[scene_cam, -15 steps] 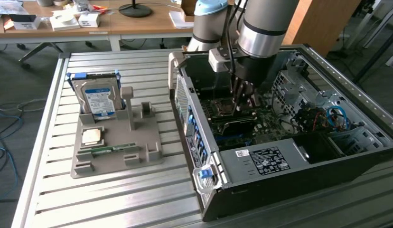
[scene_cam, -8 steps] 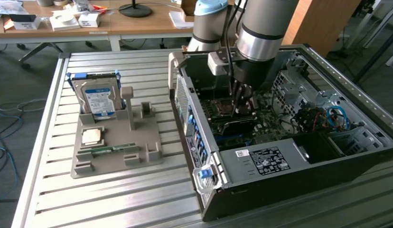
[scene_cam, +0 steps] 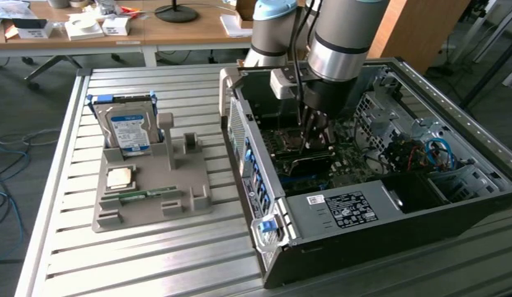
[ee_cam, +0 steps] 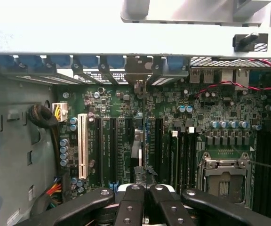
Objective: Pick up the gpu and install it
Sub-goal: 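Press down on the gpu until it lock into place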
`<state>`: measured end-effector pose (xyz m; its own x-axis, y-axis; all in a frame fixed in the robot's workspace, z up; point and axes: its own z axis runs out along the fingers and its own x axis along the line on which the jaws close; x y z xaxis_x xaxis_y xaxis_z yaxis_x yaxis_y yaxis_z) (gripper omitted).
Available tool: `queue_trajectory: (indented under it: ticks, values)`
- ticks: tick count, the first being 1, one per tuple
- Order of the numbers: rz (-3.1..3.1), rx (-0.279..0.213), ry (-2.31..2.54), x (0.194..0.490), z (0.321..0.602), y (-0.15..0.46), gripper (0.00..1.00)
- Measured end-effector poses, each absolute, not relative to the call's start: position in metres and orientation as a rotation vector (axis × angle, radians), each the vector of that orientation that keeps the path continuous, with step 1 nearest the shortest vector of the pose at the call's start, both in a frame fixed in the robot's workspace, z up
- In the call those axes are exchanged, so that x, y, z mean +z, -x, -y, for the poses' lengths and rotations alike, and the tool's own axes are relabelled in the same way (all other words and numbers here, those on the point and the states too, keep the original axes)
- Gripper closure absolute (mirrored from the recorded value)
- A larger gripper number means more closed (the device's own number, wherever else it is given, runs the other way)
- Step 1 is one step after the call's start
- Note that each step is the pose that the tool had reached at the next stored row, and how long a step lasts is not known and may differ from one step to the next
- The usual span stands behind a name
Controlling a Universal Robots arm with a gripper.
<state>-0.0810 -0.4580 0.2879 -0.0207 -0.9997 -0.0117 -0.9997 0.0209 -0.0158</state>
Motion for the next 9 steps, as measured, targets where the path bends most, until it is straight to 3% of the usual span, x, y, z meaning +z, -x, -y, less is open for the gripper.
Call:
queue_trajectory:
  ticks: [9]
  values:
    - [-2.231,-0.005,2.185,0.2844,0.4566,0.0811,0.89]
